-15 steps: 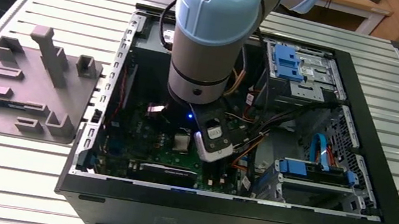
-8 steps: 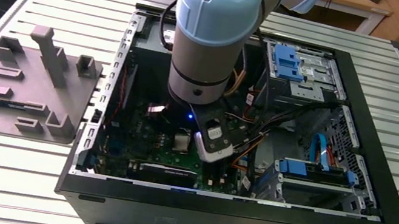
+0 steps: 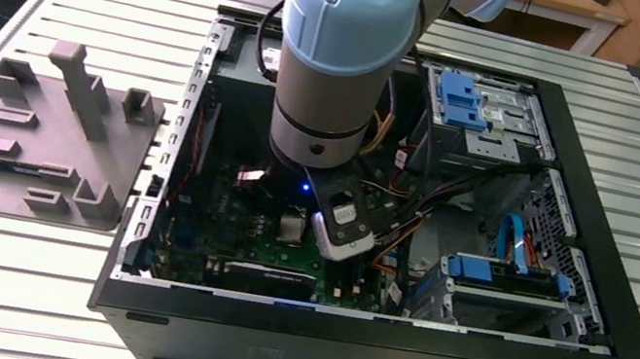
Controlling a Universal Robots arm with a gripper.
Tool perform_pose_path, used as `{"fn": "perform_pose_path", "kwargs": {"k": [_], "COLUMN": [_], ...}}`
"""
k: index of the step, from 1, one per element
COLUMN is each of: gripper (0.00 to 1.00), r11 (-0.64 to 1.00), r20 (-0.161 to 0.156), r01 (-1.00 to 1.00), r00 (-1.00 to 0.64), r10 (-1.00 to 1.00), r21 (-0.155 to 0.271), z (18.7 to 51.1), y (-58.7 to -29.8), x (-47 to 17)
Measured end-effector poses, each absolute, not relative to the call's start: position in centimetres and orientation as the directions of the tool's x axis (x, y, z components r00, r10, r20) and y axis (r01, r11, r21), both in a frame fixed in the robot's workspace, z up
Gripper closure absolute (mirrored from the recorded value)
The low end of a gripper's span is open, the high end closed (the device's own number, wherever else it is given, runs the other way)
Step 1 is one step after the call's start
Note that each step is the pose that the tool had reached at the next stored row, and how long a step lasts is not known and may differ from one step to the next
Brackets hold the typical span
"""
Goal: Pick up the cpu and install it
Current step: 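Place the cpu into insertion slot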
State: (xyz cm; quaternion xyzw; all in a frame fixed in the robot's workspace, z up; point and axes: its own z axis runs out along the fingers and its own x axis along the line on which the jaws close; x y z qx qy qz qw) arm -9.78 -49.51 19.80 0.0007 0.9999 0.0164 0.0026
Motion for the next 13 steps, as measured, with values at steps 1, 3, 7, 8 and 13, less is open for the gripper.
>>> {"fn": "perform_pose_path", "kwargs": {"k": [1, 3, 7, 8, 13], "gripper": [0.61, 0.60, 0.54, 0.54, 0.54], "r11": [0.999, 0.999, 0.999, 0.999, 0.999], "r20": [-0.005, -0.005, -0.005, -0.005, -0.005], "r01": [0.001, 0.001, 0.001, 0.001, 0.001], "r00": [-1.000, -1.000, -1.000, -1.000, -1.000], "r10": [0.002, 0.002, 0.001, 0.001, 0.001], "r21": [0.033, 0.033, 0.033, 0.033, 0.033], "z": [19.80, 19.80, 19.77, 19.70, 19.30], "y": [-49.51, -49.51, -49.52, -49.52, -49.52], "x": [-9.78, -9.78, -9.74, -9.73, -9.60]}}
